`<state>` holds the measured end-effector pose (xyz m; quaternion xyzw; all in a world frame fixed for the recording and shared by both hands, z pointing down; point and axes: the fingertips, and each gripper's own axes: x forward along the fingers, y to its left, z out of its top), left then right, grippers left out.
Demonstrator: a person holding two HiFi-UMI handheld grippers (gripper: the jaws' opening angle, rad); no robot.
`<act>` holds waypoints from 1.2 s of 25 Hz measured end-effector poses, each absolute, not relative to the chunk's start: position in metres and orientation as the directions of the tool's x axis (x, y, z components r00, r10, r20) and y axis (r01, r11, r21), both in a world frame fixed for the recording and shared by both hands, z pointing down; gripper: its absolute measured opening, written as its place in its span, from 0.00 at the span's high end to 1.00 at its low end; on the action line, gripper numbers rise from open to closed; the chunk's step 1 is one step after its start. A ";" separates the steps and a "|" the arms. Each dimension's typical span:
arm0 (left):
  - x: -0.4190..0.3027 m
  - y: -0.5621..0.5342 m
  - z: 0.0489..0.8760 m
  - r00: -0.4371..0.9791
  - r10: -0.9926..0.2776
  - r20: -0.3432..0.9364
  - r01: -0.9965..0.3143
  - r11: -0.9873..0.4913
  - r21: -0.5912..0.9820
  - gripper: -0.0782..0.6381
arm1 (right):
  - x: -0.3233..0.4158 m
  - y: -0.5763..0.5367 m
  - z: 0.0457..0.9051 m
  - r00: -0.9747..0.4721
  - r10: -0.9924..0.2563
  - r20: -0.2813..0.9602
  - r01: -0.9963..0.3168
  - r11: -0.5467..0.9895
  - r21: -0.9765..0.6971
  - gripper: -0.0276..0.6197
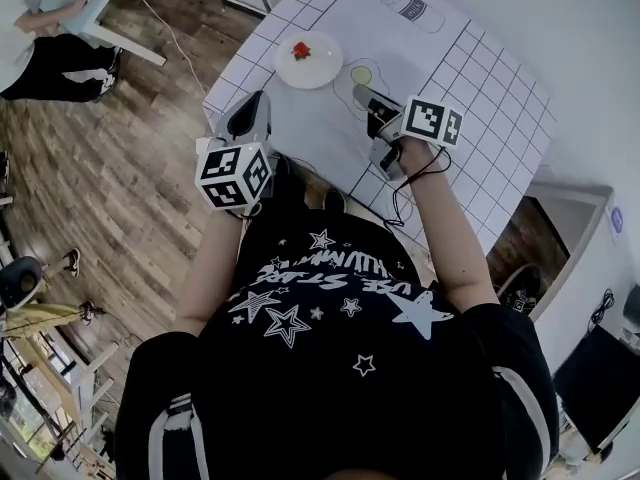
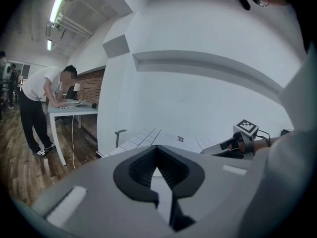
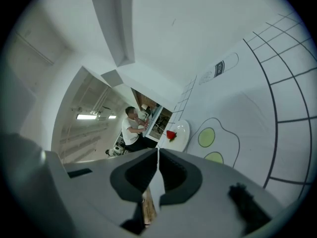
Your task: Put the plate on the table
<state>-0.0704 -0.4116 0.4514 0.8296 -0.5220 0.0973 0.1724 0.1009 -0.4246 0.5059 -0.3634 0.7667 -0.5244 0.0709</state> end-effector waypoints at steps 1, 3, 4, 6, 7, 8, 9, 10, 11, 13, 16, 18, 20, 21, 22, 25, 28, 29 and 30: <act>-0.072 -0.404 0.451 0.427 -0.836 0.345 -0.904 -0.385 0.184 0.88 | 0.100 -0.422 0.506 -0.732 -0.627 0.267 -0.474 0.188 -0.860 0.93; -0.075 -0.392 0.451 0.410 -0.841 0.352 -0.912 -0.370 0.178 0.88 | 0.099 -0.419 0.507 -0.741 -0.622 0.254 -0.457 0.190 -0.869 0.93; -0.076 -0.388 0.451 0.402 -0.844 0.356 -0.915 -0.363 0.175 0.88 | 0.098 -0.418 0.507 -0.742 -0.622 0.249 -0.454 0.193 -0.870 0.93; -0.080 -0.382 0.452 0.392 -0.846 0.363 -0.920 -0.352 0.173 0.88 | 0.097 -0.417 0.507 -0.742 -0.624 0.245 -0.457 0.203 -0.866 0.93; -0.081 -0.379 0.452 0.389 -0.846 0.365 -0.921 -0.349 0.173 0.88 | 0.097 -0.416 0.507 -0.740 -0.627 0.243 -0.459 0.207 -0.864 0.93; -0.082 -0.376 0.452 0.387 -0.847 0.365 -0.922 -0.347 0.173 0.88 | 0.097 -0.415 0.508 -0.738 -0.631 0.240 -0.460 0.209 -0.863 0.93; -0.083 -0.374 0.452 0.387 -0.847 0.364 -0.922 -0.347 0.173 0.88 | 0.098 -0.414 0.508 -0.735 -0.635 0.238 -0.460 0.209 -0.863 0.93; -0.084 -0.371 0.452 0.388 -0.847 0.363 -0.921 -0.348 0.172 0.88 | 0.098 -0.413 0.508 -0.731 -0.640 0.236 -0.460 0.207 -0.863 0.93; -0.084 -0.368 0.452 0.390 -0.847 0.362 -0.921 -0.350 0.173 0.88 | 0.098 -0.411 0.507 -0.728 -0.644 0.235 -0.461 0.206 -0.863 0.93; -0.085 -0.360 0.454 0.394 -0.845 0.362 -0.919 -0.351 0.181 0.88 | 0.099 -0.405 0.508 -0.721 -0.650 0.239 -0.468 0.203 -0.860 0.93; -0.086 -0.343 0.457 0.399 -0.843 0.361 -0.916 -0.351 0.194 0.88 | 0.099 -0.389 0.510 -0.710 -0.654 0.261 -0.491 0.195 -0.849 0.93; -0.089 -0.330 0.459 0.400 -0.844 0.358 -0.915 -0.346 0.208 0.88 | 0.099 -0.378 0.510 -0.702 -0.657 0.273 -0.506 0.192 -0.841 0.93; -0.092 -0.317 0.459 0.403 -0.844 0.354 -0.913 -0.340 0.227 0.88 | 0.098 -0.367 0.508 -0.692 -0.666 0.279 -0.516 0.186 -0.836 0.93; -0.093 -0.311 0.458 0.405 -0.844 0.351 -0.911 -0.339 0.236 0.88 | 0.098 -0.361 0.507 -0.685 -0.673 0.280 -0.520 0.183 -0.834 0.93; -0.094 -0.304 0.457 0.408 -0.844 0.348 -0.909 -0.340 0.240 0.88 | 0.097 -0.355 0.505 -0.678 -0.680 0.279 -0.524 0.181 -0.832 0.93; -0.097 -0.286 0.449 0.414 -0.849 0.328 -0.907 -0.352 0.232 0.88 | 0.095 -0.337 0.499 -0.668 -0.692 0.275 -0.533 0.185 -0.826 0.93; -0.103 -0.263 0.443 0.416 -0.855 0.311 -0.906 -0.358 0.228 0.88 | 0.090 -0.317 0.494 -0.664 -0.698 0.268 -0.539 0.200 -0.818 0.93; -0.106 -0.255 0.443 0.415 -0.856 0.307 -0.906 -0.356 0.230 0.88 | 0.089 -0.310 0.492 -0.662 -0.701 0.265 -0.543 0.205 -0.814 0.93; -0.109 -0.246 0.443 0.413 -0.858 0.304 -0.906 -0.353 0.234 0.88 | 0.089 -0.304 0.491 -0.660 -0.704 0.263 -0.546 0.209 -0.811 0.93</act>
